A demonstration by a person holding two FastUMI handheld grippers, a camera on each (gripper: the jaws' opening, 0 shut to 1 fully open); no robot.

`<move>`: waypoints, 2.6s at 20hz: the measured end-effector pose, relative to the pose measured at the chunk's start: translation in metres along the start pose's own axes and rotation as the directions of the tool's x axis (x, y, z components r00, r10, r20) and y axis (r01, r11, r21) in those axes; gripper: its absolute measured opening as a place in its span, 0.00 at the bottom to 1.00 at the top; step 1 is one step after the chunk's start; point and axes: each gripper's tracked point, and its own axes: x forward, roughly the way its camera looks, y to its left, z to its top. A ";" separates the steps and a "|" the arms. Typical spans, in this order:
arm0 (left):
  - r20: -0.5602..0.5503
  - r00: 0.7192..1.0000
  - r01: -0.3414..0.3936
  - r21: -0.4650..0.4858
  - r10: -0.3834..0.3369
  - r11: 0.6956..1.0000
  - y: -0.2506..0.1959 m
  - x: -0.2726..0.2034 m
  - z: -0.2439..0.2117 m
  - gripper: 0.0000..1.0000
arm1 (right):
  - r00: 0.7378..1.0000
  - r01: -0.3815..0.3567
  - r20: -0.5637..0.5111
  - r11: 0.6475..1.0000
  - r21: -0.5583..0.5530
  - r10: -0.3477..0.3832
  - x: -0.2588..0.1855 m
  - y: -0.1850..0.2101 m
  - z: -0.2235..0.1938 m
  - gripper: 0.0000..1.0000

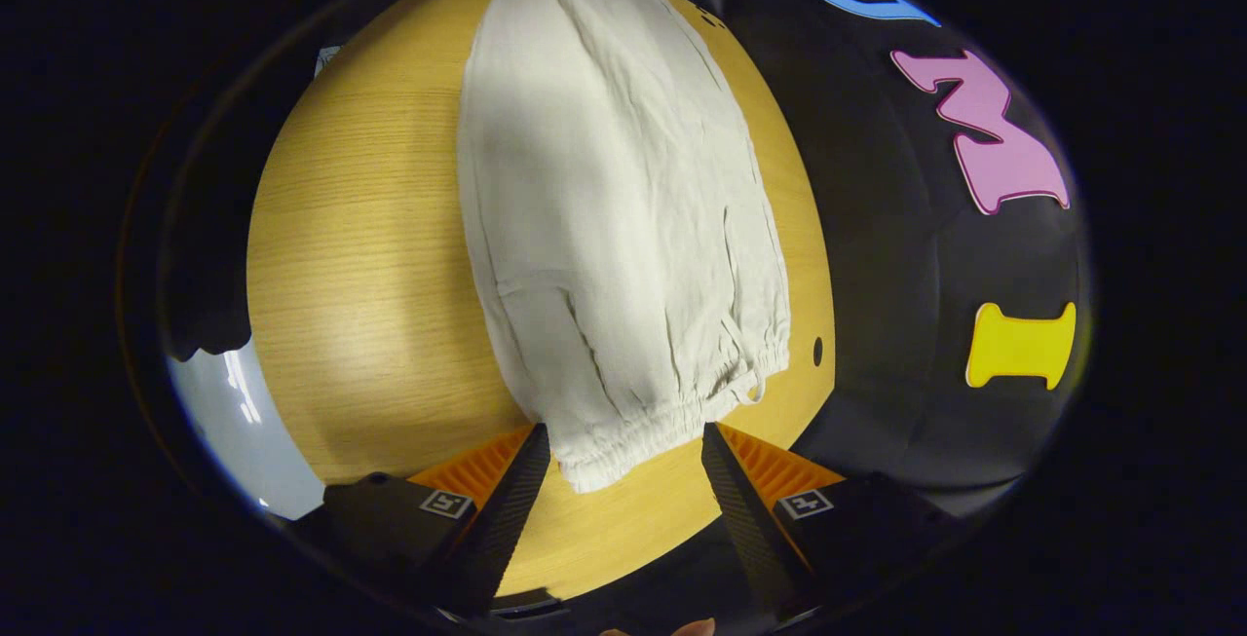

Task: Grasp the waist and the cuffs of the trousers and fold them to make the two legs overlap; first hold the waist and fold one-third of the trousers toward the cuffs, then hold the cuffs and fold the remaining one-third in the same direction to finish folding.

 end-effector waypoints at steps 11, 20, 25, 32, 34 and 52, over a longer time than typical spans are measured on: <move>0.013 1.000 -0.006 -0.006 0.007 1.000 0.000 0.001 0.001 0.06 | 0.968 -0.240 -0.049 0.966 0.092 0.245 0.012 0.034 0.003 0.37; 0.041 0.999 0.001 -0.071 0.002 0.997 -0.022 -0.006 -0.012 0.06 | 0.959 -0.269 -0.052 0.951 0.153 0.280 0.023 0.034 0.008 0.05; 0.059 0.998 0.043 -0.109 -0.037 0.993 -0.044 -0.007 -0.024 0.06 | 0.942 -0.323 -0.029 0.927 0.189 0.334 0.021 0.030 0.008 0.05; 0.089 0.993 -0.052 -0.251 0.077 0.967 -0.006 -0.023 -0.018 0.06 | 0.975 -0.214 0.018 0.917 0.337 0.221 -0.001 -0.010 0.017 0.06; 0.080 0.990 -0.087 -0.314 0.118 0.945 0.021 -0.024 -0.017 0.06 | 0.984 -0.173 0.025 0.909 0.380 0.176 -0.007 -0.029 0.022 0.06; 0.137 0.970 0.213 -0.070 -0.202 0.975 -0.045 -0.031 -0.007 0.70 | 0.999 -0.033 0.019 0.844 0.535 0.027 0.016 -0.107 0.041 0.05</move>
